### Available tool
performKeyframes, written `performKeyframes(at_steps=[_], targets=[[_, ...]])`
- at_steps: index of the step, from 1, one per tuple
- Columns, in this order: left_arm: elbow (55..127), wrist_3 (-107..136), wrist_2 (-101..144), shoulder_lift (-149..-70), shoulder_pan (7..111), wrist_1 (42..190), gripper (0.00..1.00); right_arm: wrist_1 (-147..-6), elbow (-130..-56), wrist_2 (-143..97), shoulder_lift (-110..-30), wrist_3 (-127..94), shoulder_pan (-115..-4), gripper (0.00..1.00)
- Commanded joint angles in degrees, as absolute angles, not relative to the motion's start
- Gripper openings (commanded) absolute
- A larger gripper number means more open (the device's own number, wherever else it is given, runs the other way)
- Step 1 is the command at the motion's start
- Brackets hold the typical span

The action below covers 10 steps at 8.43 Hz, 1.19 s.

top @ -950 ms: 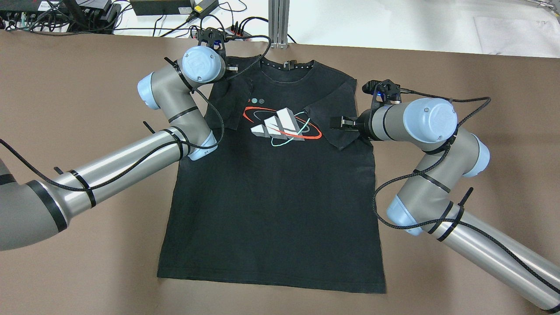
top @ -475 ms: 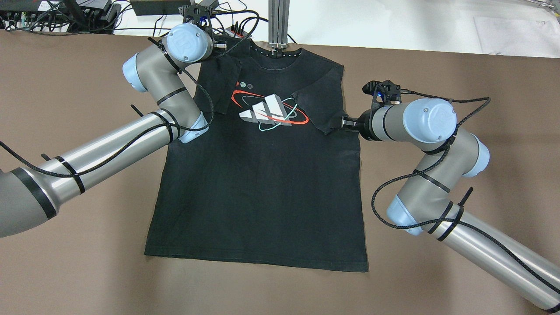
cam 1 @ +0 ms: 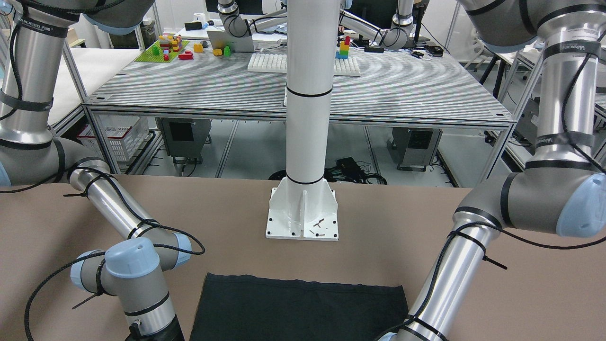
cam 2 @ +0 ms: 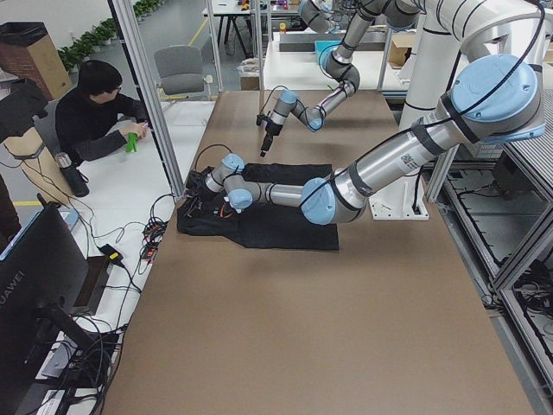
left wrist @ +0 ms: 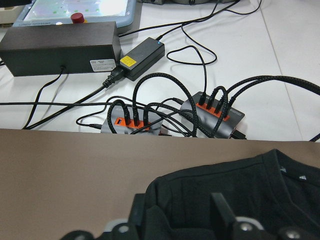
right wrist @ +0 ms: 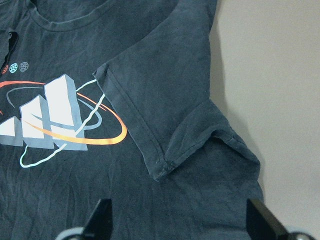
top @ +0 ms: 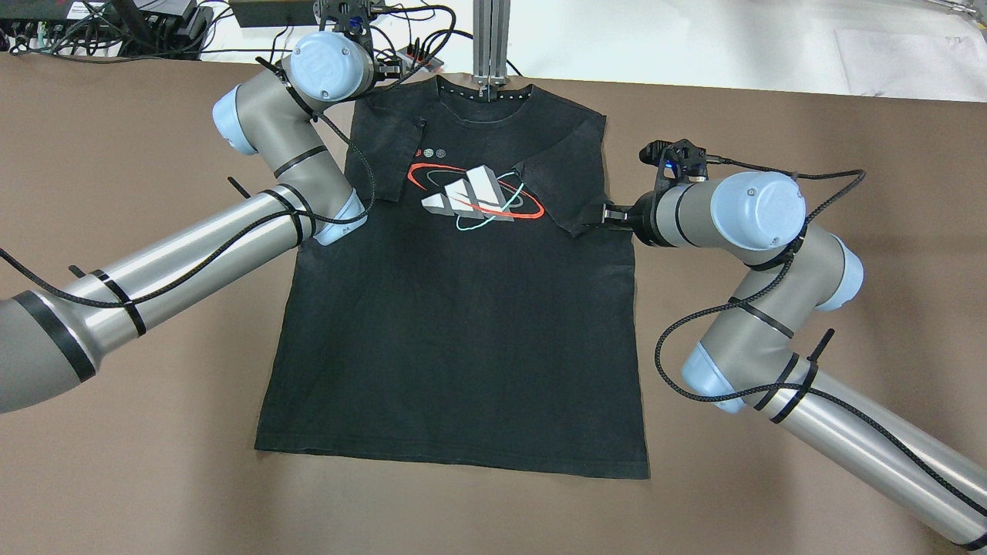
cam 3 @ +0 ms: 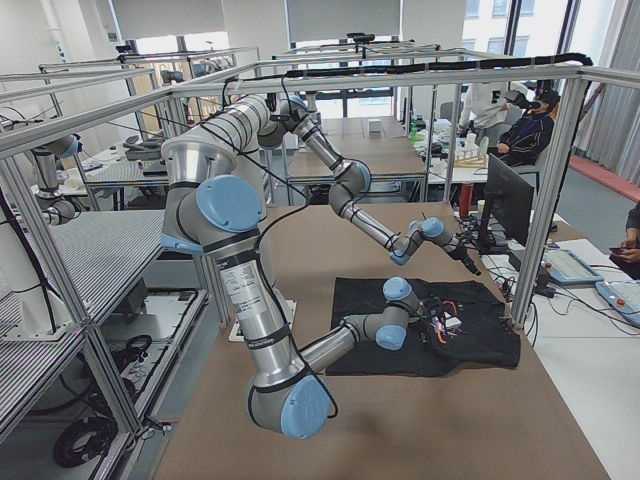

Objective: Fold clothes
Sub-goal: 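Move both grippers down to the hem corners nearest the robot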

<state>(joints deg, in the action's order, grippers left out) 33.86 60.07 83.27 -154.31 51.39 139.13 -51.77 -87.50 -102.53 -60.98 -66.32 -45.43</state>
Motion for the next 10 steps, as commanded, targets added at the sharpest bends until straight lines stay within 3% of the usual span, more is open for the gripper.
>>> performKeyframes(at_steps=[1, 3, 6, 10], targets=[[47.3, 62.7, 96.2, -148.0, 52.5, 139.0, 0.94, -51.8, -88.9, -103.6, -61.1, -66.6, -45.6, 0.94], [62.3, 65.7, 105.0, -137.9, 52.4, 136.5, 0.94, -51.8, -92.3, -106.3, -63.5, -66.6, -45.7, 0.94], [80.8, 68.0, 112.6, -129.6, 52.2, 128.9, 0.94, -52.0, -102.2, -114.7, -72.0, -67.2, -47.1, 0.94], [97.2, 75.9, 120.9, -114.8, 49.2, 129.5, 0.94, -48.1, -112.6, -118.9, -86.5, -76.6, -46.8, 0.94]])
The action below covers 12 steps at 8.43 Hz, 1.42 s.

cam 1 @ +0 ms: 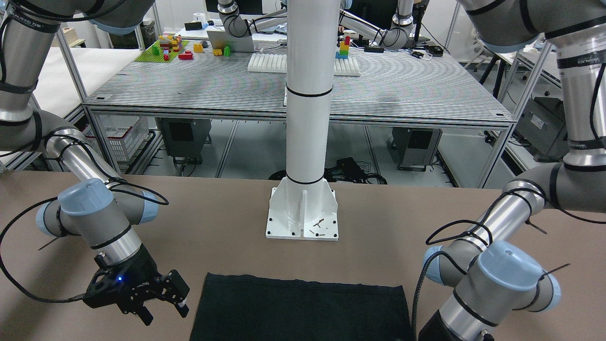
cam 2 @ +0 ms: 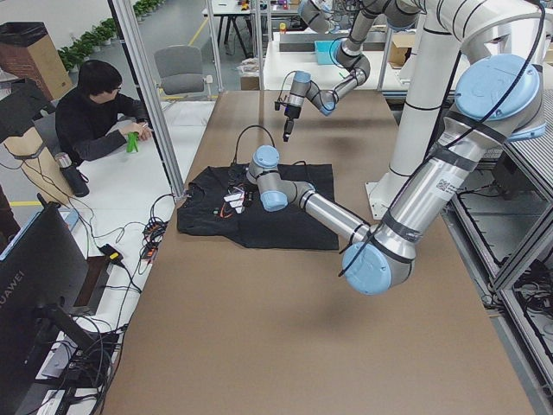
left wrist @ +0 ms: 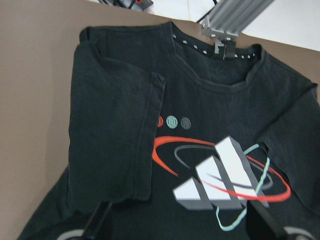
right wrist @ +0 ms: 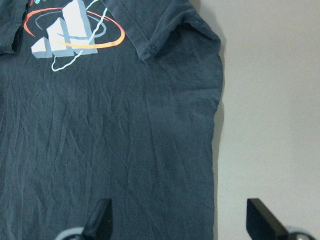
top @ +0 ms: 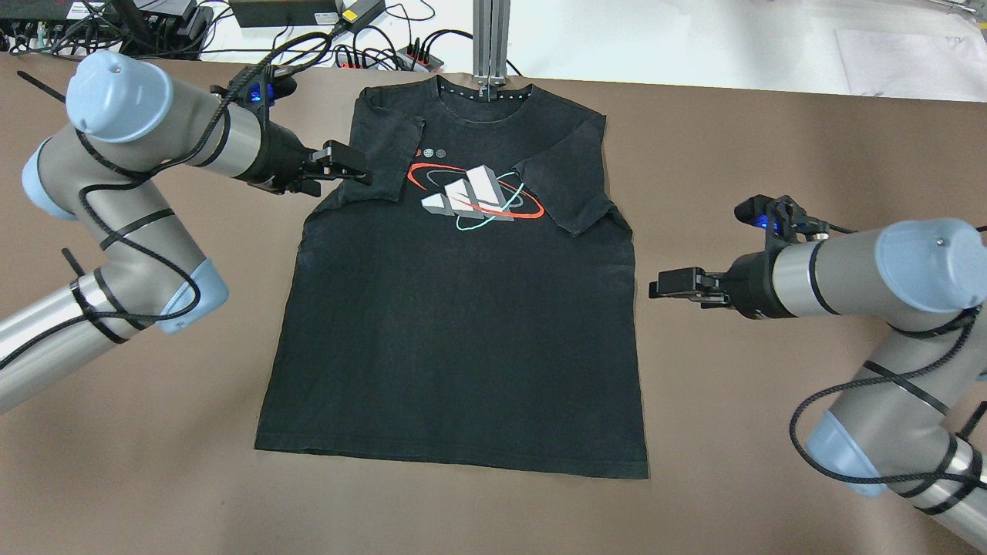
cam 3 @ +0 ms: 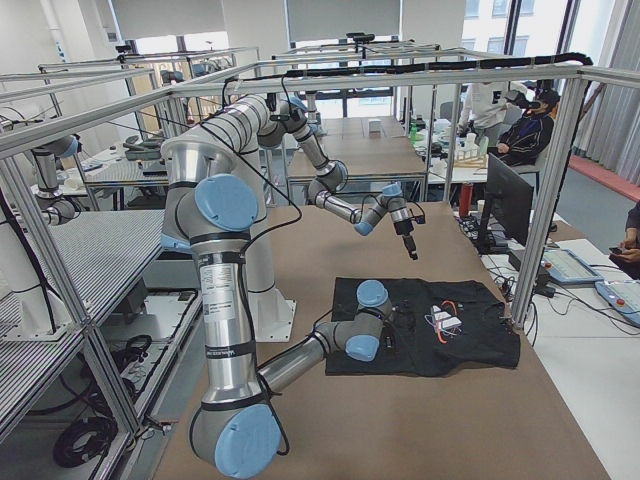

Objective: Fold clothes
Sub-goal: 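Move both grippers down to the hem corners nearest the robot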

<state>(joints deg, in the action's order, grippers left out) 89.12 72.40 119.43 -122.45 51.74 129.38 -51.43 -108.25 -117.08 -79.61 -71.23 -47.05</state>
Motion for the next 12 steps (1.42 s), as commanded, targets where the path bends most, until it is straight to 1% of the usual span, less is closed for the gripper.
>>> performKeyframes(at_steps=[1, 3, 5, 7, 9, 10, 12], targets=[[100.3, 76.1, 120.6, -110.3, 47.9, 131.0, 0.94, -40.6, -112.1, -120.9, -90.1, -81.3, -46.3, 0.94], [105.7, 76.6, 121.1, -103.1, 47.5, 132.8, 0.94, -33.4, -110.7, -121.4, -93.1, -87.8, -42.6, 0.94], [106.0, 76.4, 118.2, -98.6, 45.7, 136.6, 0.94, -33.0, -110.0, -120.0, -93.4, -88.0, -37.3, 0.94], [106.0, 76.8, 112.5, -95.0, 40.3, 140.8, 0.94, -33.0, -109.8, -118.0, -92.6, -87.8, -33.4, 0.94], [106.0, 80.0, 106.6, -94.7, 35.8, 141.4, 0.94, -33.0, -107.5, -116.5, -90.6, -86.8, -31.6, 0.94], [106.1, 80.0, 106.5, -93.7, 35.8, 141.5, 0.94, -33.0, -104.4, -116.5, -87.1, -86.6, -31.5, 0.94], [106.0, 80.0, 106.5, -92.4, 35.7, 143.3, 0.94, -33.1, -101.0, -116.4, -86.0, -84.7, -30.9, 0.94]])
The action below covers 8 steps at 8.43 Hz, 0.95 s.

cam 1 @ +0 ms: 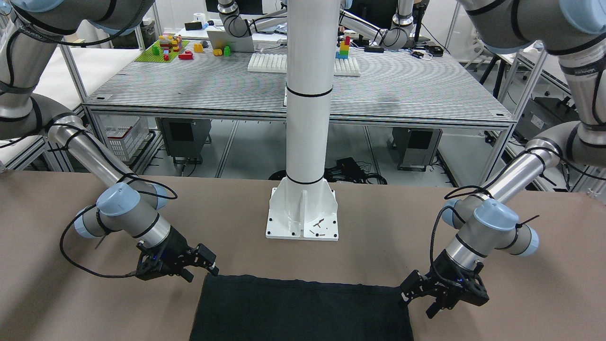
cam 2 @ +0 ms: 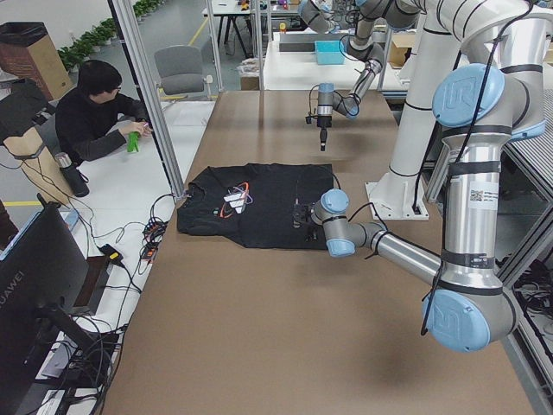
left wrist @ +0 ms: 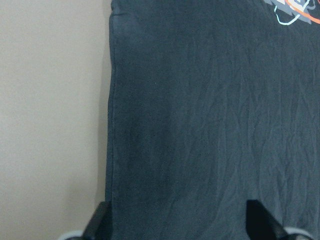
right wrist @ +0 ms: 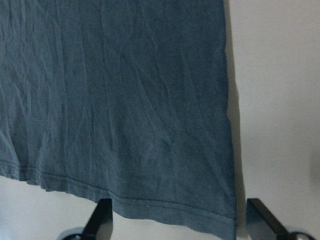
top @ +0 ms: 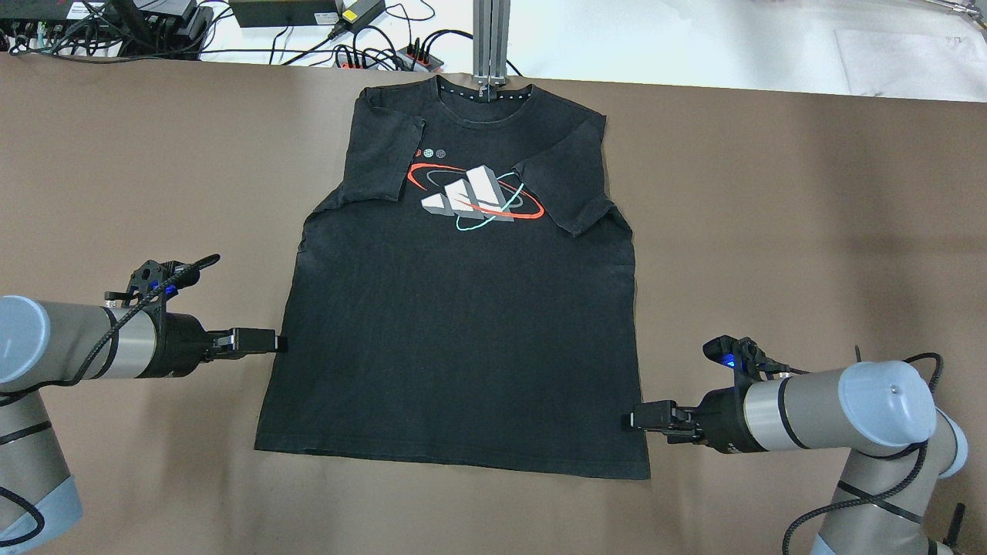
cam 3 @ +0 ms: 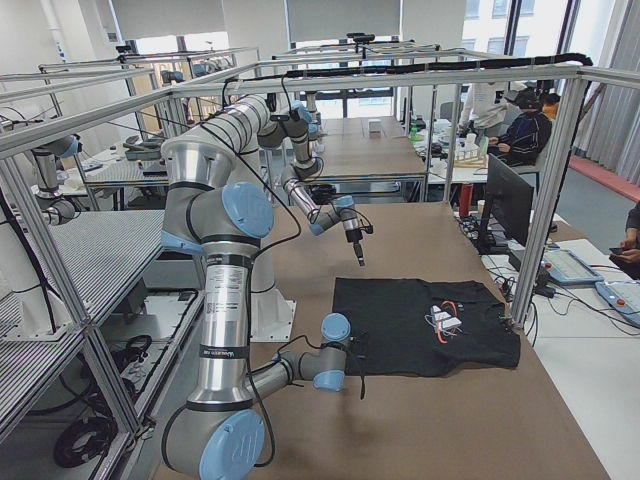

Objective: Fold clothes
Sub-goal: 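Move both grippers down to the hem corners nearest the robot, then grasp the hem corners with both grippers, pinching the edge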

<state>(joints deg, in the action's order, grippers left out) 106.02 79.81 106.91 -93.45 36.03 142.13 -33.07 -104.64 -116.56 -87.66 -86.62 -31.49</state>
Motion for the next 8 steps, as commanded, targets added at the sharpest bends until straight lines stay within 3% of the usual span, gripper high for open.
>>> performKeyframes(at_steps=[1, 8], targets=[[105.9, 80.0, 106.5, -92.4, 35.7, 143.3, 0.94, -33.0, -99.1, -116.4, -85.2, -82.2, -30.9, 0.94], [104.6, 79.6, 106.6, -93.5, 35.6, 143.1, 0.94, -33.0, -99.0, -114.7, -85.3, -82.8, -29.0, 0.94]])
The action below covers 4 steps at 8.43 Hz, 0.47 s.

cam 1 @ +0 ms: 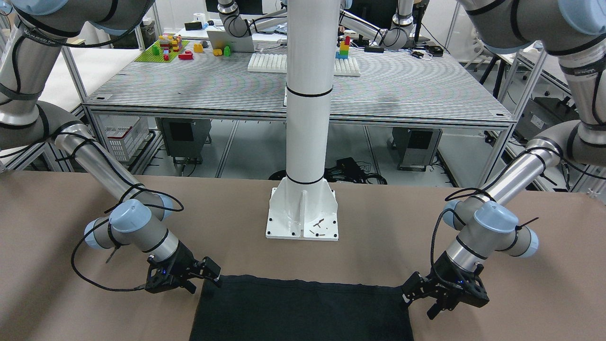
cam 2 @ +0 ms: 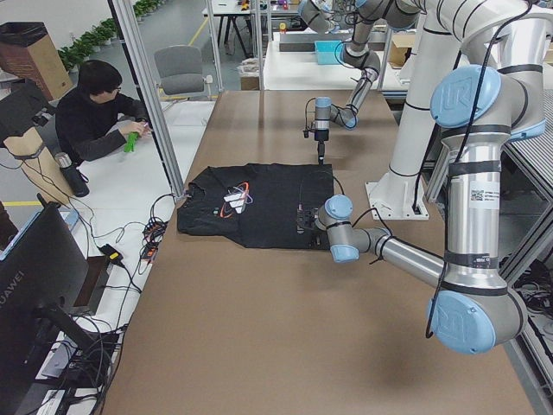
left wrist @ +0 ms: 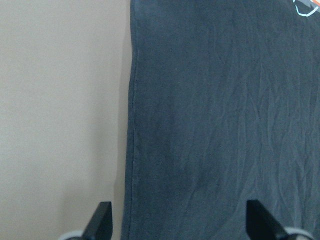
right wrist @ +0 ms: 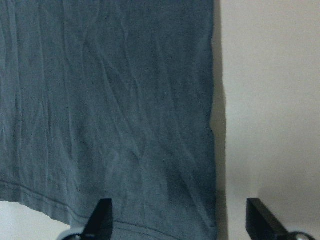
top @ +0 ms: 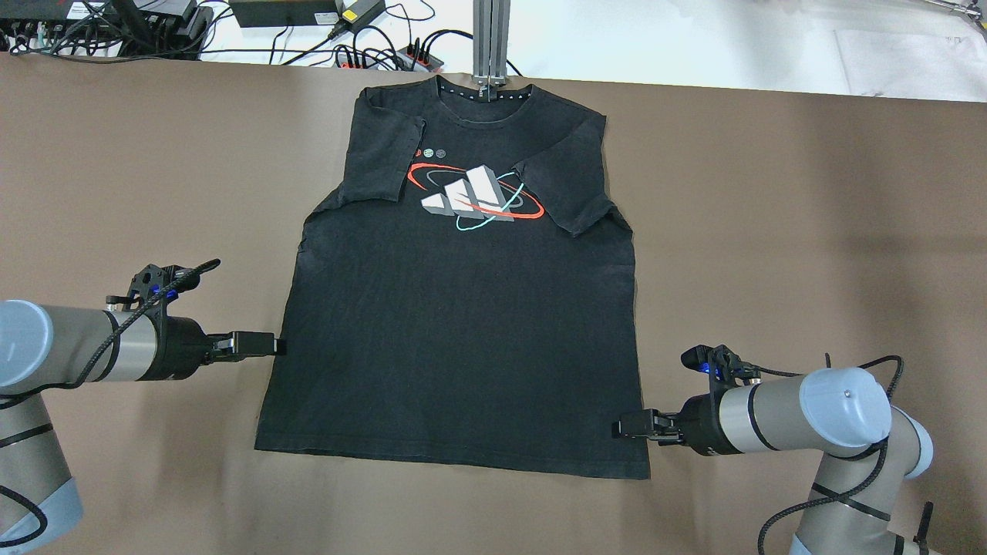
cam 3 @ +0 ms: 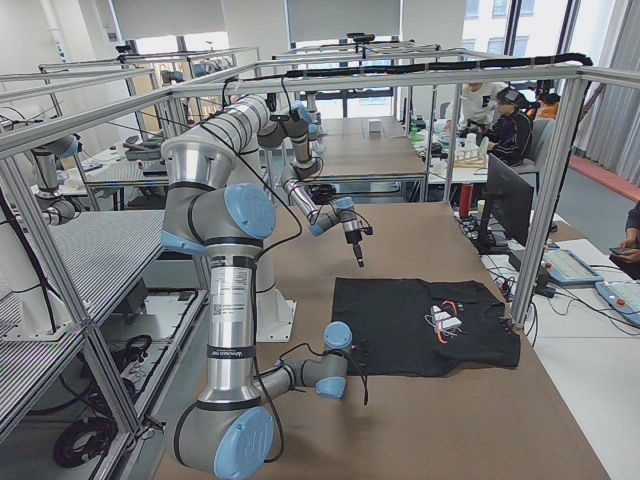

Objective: Fold clothes
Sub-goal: 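Grasp the hem corners with both grippers, pinching the edge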

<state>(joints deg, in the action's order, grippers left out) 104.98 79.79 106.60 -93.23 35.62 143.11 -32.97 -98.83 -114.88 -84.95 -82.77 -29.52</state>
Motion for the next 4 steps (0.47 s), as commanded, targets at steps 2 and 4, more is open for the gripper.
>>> performKeyframes(at_steps=[2, 4], targets=[[104.2, 79.5, 106.5, -93.6, 35.6, 143.1, 0.94, -32.9, -99.1, -114.6, -85.5, -82.9, -27.7, 0.94], [103.5, 79.3, 106.4, -93.8, 35.6, 143.1, 0.94, -32.9, -99.1, -112.7, -85.6, -82.9, -25.9, 0.94]])
